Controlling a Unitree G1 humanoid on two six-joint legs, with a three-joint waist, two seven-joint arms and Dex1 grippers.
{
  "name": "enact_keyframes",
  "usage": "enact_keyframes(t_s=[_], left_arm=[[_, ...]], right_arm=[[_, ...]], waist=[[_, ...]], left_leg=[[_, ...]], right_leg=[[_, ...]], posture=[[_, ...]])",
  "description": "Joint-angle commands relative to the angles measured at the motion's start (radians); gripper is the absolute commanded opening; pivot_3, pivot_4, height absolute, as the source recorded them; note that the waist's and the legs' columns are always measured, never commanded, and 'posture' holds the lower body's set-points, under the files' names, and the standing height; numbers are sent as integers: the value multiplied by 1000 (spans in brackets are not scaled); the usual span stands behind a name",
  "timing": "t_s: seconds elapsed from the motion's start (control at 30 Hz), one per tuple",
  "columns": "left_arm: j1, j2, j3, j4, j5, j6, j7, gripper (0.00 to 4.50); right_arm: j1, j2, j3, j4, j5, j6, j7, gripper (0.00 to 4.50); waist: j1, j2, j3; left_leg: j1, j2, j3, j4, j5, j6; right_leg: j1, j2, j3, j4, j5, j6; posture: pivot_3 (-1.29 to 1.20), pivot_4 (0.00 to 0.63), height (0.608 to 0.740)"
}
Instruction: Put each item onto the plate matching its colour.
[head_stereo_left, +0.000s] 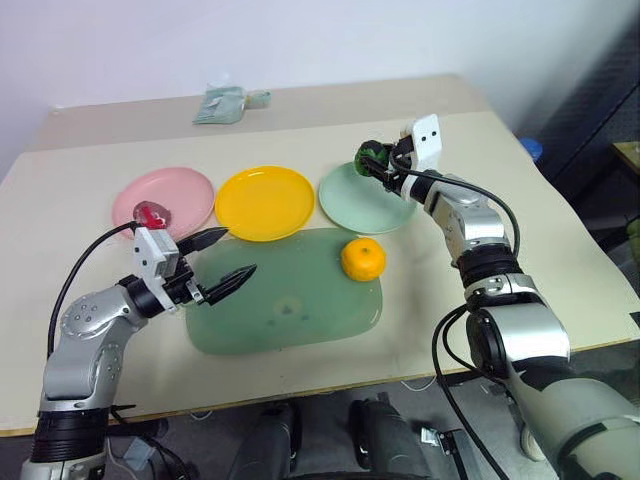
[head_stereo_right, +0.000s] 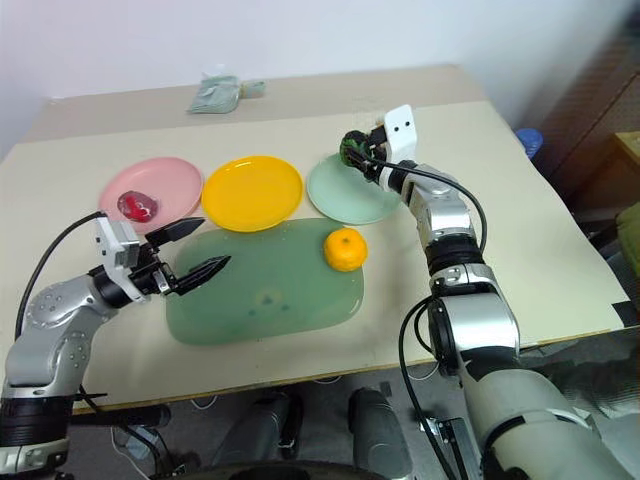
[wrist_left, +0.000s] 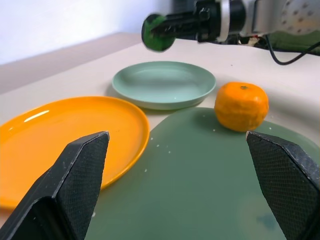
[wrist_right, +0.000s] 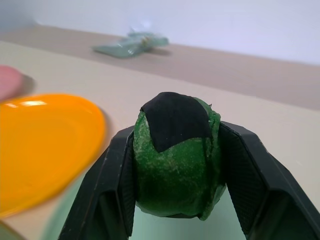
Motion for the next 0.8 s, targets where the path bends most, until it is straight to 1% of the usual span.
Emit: enact_keyframes(t_s=[0.03, 0.13, 0.2, 0.23, 0.37, 0.43, 0.5, 0.63, 0.7, 0.73, 0.8], left_arm=[[16, 9, 13, -45, -19, -2, 4, 4500], [23, 15, 13, -46, -23, 3, 0, 4500], [23, 15, 12, -47, -24, 4, 1, 4500], [22, 16, 9, -46, -27, 13, -1, 4500], [11, 10, -14, -57, -26, 41, 13, 4500], [-7, 2, -37, -51, -20, 49, 12, 4500], [-30, 2, -61, -40, -22, 61, 1, 4500], [-111, 2, -111, 30, -19, 77, -44, 4500], [-163, -3, -135, 79, -12, 79, -69, 4500], [-195, -8, -150, 111, -7, 78, -84, 4500], [-248, -15, -177, 163, 2, 81, -110, 4500]], right_arm=[[-55, 16, -12, 98, -23, -89, -1, 2288], [-60, 23, -19, 147, -28, -109, 12, 3190], [-61, 24, -24, 163, -28, -114, 17, 4092], [-55, 22, -25, 165, -31, -120, 12, 4448], [-19, 2, -34, 115, -27, -130, 19, 4448], [37, -26, -38, -4, -8, -107, 63, 4448], [137, -64, -33, -220, 30, -37, 133, 4448], [445, -206, -53, -848, 195, 260, 234, 4448], [595, -287, -112, -1107, 301, 409, 236, 4448], [670, -324, -161, -1217, 355, 471, 227, 4448], [790, -377, -262, -1375, 456, 575, 200, 4448]], waist=[[-3, 0, 0], [-2, 0, 0], [-2, 0, 0], [-1, 0, 0], [1, 0, 0], [4, 0, 0], [12, 0, 0], [35, 1, 0], [38, 2, 0], [38, 2, 1], [42, 2, 0]], left_leg=[[0, 0, 0, 0, 0, 0], [0, 0, 0, 0, 0, 0], [0, 0, 0, 0, 0, 0], [0, 0, 0, 0, 0, 0], [0, 0, 0, 0, 0, 0], [0, 0, 0, 0, 0, -1], [0, 0, 0, 0, 0, -1], [0, 0, -1, 1, 0, 0], [0, 0, -1, 1, 0, 0], [0, 0, -1, 3, 0, 0], [0, 0, -2, 5, 0, 0]], right_leg=[[0, 0, 0, 0, 0, 0], [0, 0, 0, 0, 0, 0], [0, 0, 0, 0, 0, 0], [0, 0, 0, 0, 0, 0], [0, 0, 0, 0, 0, 0], [0, 0, 0, 0, 0, 0], [0, 0, 0, 0, 0, 0], [1, 0, -1, 0, 0, 0], [1, 0, -1, 0, 0, 0], [1, 0, -1, 0, 0, 0], [3, 0, -1, 1, 0, 0]], posture=[[0, 150, 740], [0, 150, 740], [0, 150, 740], [0, 150, 740], [0, 150, 740], [0, 150, 740], [0, 150, 740], [0, 150, 740], [0, 150, 740], [0, 150, 740], [0, 150, 740]])
